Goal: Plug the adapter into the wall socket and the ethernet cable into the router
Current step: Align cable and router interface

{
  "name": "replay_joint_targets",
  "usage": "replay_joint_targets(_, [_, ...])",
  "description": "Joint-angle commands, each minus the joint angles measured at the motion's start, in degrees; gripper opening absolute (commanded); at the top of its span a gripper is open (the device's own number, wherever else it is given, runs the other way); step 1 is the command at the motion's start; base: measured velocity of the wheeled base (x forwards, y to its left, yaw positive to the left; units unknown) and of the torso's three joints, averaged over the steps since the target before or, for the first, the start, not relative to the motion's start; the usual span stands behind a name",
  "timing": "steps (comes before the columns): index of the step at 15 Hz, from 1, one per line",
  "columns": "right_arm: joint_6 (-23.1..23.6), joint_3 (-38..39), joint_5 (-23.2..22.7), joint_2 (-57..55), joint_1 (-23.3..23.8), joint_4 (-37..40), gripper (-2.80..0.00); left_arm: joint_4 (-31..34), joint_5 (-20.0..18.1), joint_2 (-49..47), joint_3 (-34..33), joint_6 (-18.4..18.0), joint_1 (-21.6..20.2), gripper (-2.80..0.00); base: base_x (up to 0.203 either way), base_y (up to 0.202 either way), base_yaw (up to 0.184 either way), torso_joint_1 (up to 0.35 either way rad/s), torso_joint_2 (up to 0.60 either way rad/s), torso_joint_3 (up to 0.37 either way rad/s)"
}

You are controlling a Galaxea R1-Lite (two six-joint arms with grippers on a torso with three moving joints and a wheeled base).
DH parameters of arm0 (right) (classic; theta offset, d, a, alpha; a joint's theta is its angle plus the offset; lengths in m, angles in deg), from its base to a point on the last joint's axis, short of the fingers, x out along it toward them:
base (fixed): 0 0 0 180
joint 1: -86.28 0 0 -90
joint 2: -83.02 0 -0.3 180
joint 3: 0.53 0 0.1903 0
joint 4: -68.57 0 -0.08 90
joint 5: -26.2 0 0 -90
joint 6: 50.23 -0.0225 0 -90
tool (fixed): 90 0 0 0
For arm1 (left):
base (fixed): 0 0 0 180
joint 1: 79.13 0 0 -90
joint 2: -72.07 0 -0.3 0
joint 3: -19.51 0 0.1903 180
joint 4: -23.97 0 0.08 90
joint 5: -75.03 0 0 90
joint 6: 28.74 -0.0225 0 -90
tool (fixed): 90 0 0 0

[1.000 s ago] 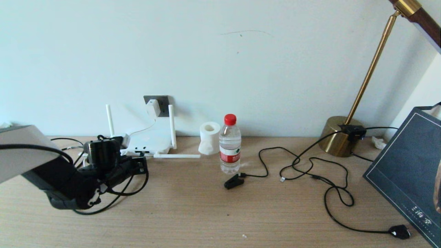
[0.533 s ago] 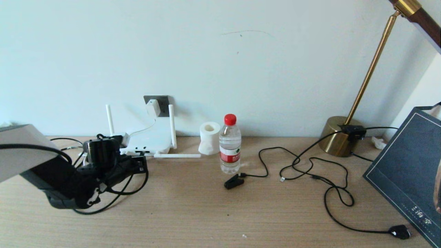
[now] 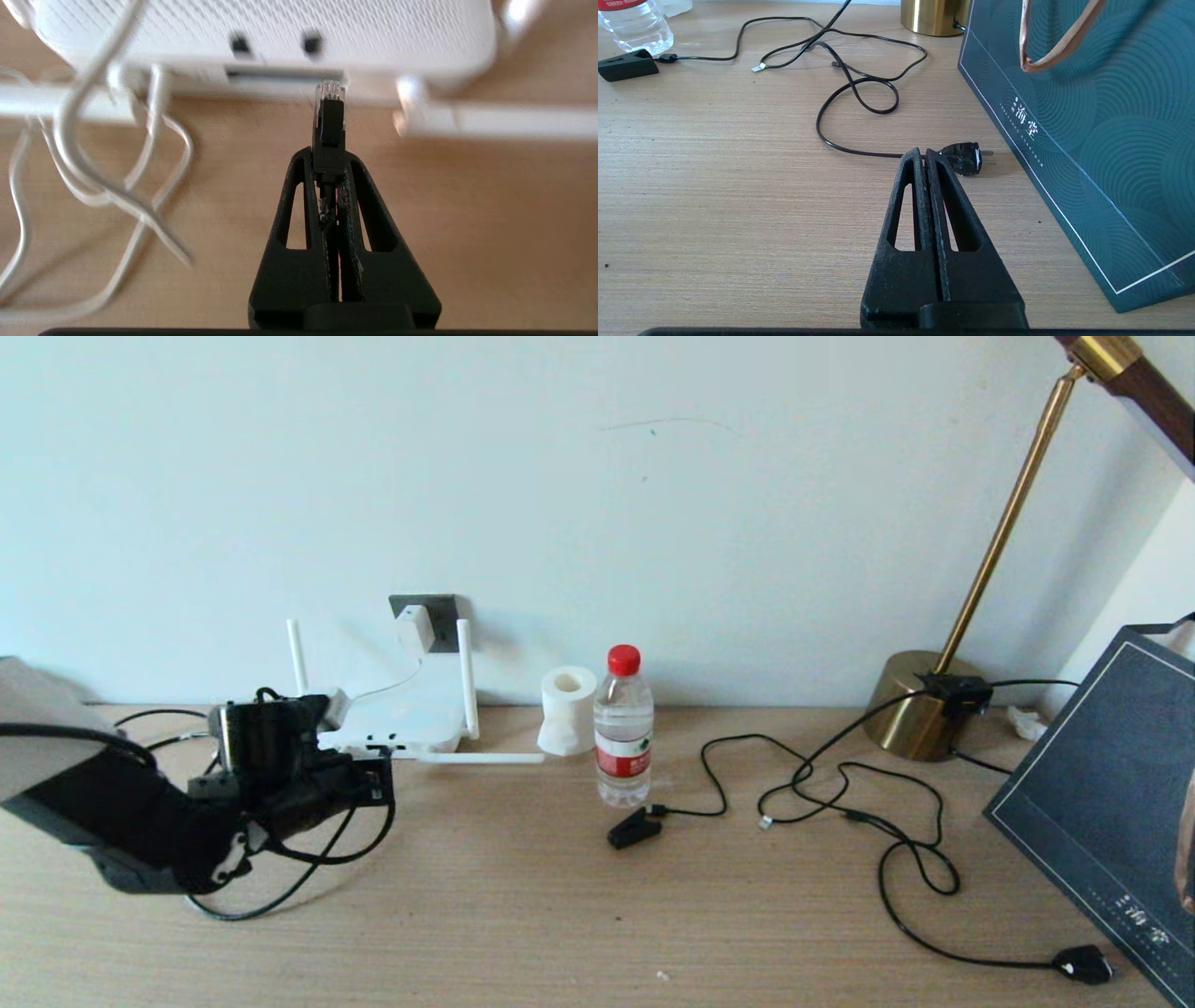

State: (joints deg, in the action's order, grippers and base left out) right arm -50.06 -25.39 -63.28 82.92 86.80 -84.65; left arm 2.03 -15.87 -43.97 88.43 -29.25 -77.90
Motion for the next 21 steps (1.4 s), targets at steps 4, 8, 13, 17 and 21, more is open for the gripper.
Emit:
replay_joint_targets(4, [-0.4,0.0,0.0,-0.1,0.0,0.0,-2.8,20.9,-2.7,6.9,6.6,-0.1,0.0,-2.8,0.0,0.0,0.0,0.0,0.0,0.0])
replay_joint_targets(8, [-0.4,0.0,0.0,-0.1,0.0,0.0,-2.8,23.4,-4.2,9.6,5.1,-0.1,0.0,-2.8,0.0,0.0,0.0,0.0,0.0,0.0])
replay_joint_targets(13, [-0.4,0.0,0.0,-0.1,0.0,0.0,-2.8,33.3,-5.1,13.5,5.9,-1.8,0.0,-2.8,0.0,0.0,0.0,0.0,0.0,0.0])
replay_joint_targets(17, [-0.4,0.0,0.0,-0.1,0.0,0.0,-2.8,47.0,-5.2,12.6,14.9,-1.7,-0.3,-2.8,0.0,0.0,0.0,0.0,0.0,0.0])
replay_joint_targets(21, [-0.5,0.0,0.0,-0.1,0.0,0.0,-2.8,56.3,-5.2,8.2,22.9,-1.8,-0.6,-2.8,0.0,0.0,0.0,0.0,0.0,0.0])
